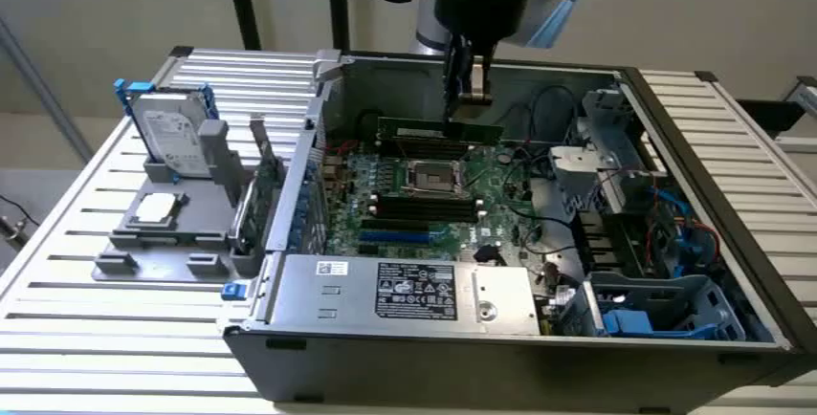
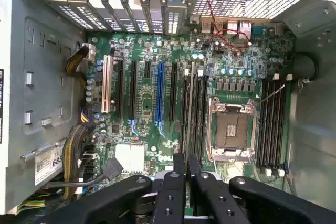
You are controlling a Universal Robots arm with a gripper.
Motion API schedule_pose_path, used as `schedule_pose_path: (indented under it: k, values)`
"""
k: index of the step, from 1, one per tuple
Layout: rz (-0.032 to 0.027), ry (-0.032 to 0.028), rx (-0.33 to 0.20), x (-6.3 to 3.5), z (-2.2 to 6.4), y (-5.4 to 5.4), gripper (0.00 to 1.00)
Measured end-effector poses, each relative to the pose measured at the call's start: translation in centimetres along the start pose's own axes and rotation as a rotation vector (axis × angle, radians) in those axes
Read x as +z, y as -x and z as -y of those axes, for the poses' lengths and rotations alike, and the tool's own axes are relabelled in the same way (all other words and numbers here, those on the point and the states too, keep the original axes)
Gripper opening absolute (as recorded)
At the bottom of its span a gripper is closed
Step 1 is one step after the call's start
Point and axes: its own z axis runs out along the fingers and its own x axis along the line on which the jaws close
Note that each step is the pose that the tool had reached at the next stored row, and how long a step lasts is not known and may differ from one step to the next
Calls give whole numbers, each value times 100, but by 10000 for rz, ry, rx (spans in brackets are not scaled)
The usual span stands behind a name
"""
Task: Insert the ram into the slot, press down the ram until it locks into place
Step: 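Insert the ram into the slot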
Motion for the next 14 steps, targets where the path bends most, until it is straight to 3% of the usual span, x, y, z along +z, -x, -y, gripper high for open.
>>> schedule_pose_path:
  k: [14]
  values:
    - [-11,2,0,3,0,0,14]
